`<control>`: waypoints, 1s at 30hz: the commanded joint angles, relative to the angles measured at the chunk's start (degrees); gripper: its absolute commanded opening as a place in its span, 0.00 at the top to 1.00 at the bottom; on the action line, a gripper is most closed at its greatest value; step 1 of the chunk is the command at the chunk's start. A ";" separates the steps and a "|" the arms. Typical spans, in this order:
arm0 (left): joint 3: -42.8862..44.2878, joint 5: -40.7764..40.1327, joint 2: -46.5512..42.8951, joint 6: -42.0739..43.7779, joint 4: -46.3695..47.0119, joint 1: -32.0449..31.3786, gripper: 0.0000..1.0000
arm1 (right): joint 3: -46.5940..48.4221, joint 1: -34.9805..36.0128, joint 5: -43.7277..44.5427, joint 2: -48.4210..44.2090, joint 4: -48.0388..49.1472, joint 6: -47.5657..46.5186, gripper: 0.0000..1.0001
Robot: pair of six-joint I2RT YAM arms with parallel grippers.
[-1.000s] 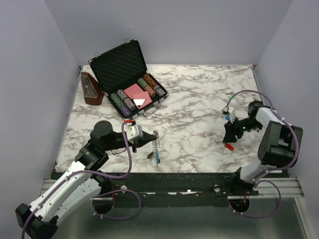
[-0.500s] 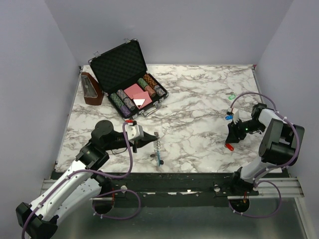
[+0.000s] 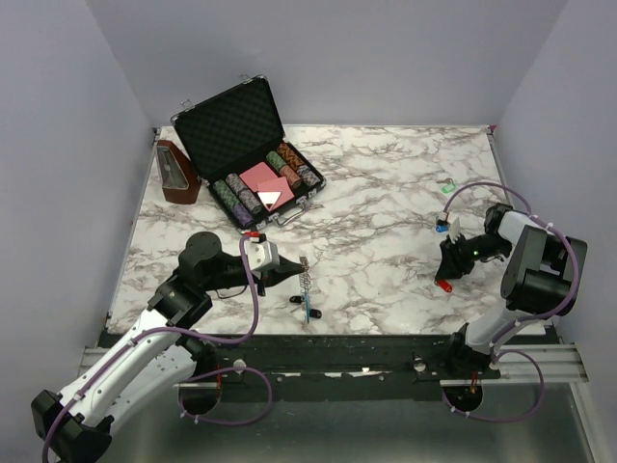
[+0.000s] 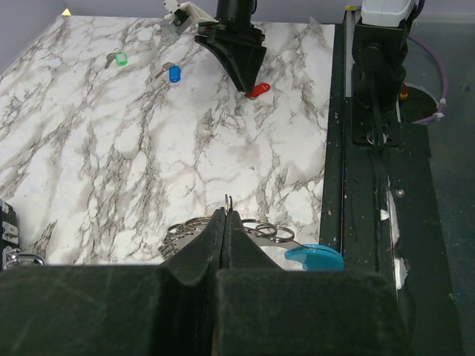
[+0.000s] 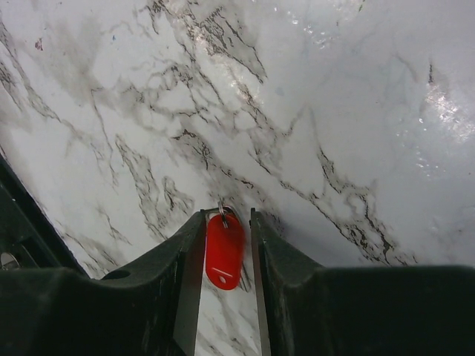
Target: Put the keys on the keyring
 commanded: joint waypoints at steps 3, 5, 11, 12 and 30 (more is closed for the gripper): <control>1.22 1.84 -0.10 0.88 0.43 0.17 1.00 | -0.37 -0.23 -1.05 0.74 -1.02 -1.46 0.64; 1.22 1.84 -0.01 0.88 0.34 0.17 1.00 | -0.20 -0.32 -1.32 0.92 -1.37 -1.81 0.66; 1.40 2.01 0.25 0.88 0.26 0.17 1.00 | 0.24 -0.32 -2.02 1.71 -1.99 -1.98 0.73; 1.31 2.01 0.16 0.88 0.26 0.17 1.00 | 0.16 -0.32 -2.19 1.79 -2.08 -2.16 0.74; 1.31 2.10 0.25 0.97 0.08 0.08 1.00 | 3.06 -0.32 -2.99 0.48 -3.92 0.83 0.71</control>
